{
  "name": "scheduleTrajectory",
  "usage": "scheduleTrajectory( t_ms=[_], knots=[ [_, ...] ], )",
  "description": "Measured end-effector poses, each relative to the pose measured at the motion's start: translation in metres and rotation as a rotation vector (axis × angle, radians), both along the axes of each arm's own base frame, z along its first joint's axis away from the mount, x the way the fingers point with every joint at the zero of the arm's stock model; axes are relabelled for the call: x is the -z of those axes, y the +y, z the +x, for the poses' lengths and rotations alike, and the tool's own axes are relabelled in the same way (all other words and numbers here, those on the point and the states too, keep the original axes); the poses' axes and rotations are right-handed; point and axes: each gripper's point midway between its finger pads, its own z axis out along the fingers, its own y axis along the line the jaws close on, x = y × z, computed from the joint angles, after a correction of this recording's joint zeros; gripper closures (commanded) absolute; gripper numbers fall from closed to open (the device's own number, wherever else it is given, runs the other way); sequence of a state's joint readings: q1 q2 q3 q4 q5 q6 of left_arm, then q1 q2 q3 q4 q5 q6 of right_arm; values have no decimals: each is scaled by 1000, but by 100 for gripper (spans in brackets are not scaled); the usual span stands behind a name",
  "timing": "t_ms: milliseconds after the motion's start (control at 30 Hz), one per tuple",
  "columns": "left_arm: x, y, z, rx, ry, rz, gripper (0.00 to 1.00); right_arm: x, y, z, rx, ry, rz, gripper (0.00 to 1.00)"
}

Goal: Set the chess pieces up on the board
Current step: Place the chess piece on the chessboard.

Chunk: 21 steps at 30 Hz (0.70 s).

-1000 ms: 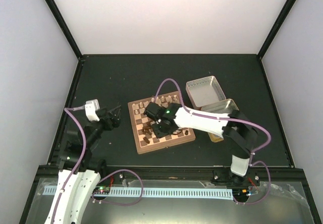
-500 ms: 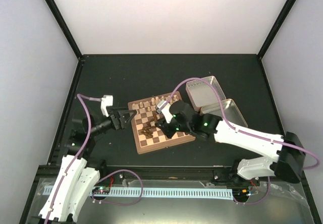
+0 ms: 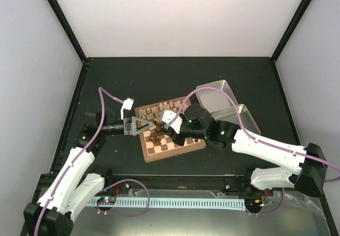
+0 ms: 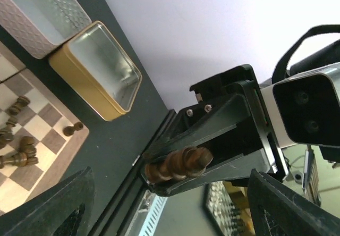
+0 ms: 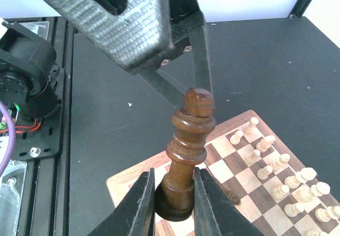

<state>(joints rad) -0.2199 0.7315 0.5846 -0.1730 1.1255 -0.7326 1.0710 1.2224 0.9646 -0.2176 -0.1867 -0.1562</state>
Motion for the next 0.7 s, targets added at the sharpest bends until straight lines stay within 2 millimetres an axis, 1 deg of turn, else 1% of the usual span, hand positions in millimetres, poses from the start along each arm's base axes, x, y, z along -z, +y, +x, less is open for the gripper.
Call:
scheduleTrajectory(
  t_ms=[33, 67, 100, 167, 233, 333, 400, 533, 567, 667, 700],
  knots=[
    [0, -3, -1, 16, 2, 1, 27, 0, 0, -1, -14, -9, -8, 84],
    [-1, -5, -3, 31, 2, 6, 35, 1, 0, -2, -22, -13, -14, 84],
    [-1, -8, -3, 43, 3, 11, 40, 2, 0, -3, -32, -17, -20, 84],
    [-1, -12, -2, 63, 3, 27, 48, 4, 0, -6, -51, -21, -33, 84],
    [1, -15, 1, 71, 10, 38, 54, 6, -1, -7, -64, -22, -46, 85],
    [7, -18, 3, 84, 20, 56, 59, 9, 0, -8, -71, -17, -62, 85],
    [10, -20, 1, 98, 17, 68, 62, 13, 1, -7, -72, -8, -76, 86],
    [14, -25, -2, 125, 15, 88, 73, 16, 4, -8, -81, 0, -88, 86],
    [14, -26, -3, 132, 11, 91, 77, 16, 4, -8, -82, 3, -90, 86],
    [17, -28, -5, 141, 5, 102, 93, 18, 4, -8, -82, 14, -104, 85],
    [20, -27, -4, 133, 1, 114, 97, 19, 4, -8, -78, 23, -108, 84]
  ],
)
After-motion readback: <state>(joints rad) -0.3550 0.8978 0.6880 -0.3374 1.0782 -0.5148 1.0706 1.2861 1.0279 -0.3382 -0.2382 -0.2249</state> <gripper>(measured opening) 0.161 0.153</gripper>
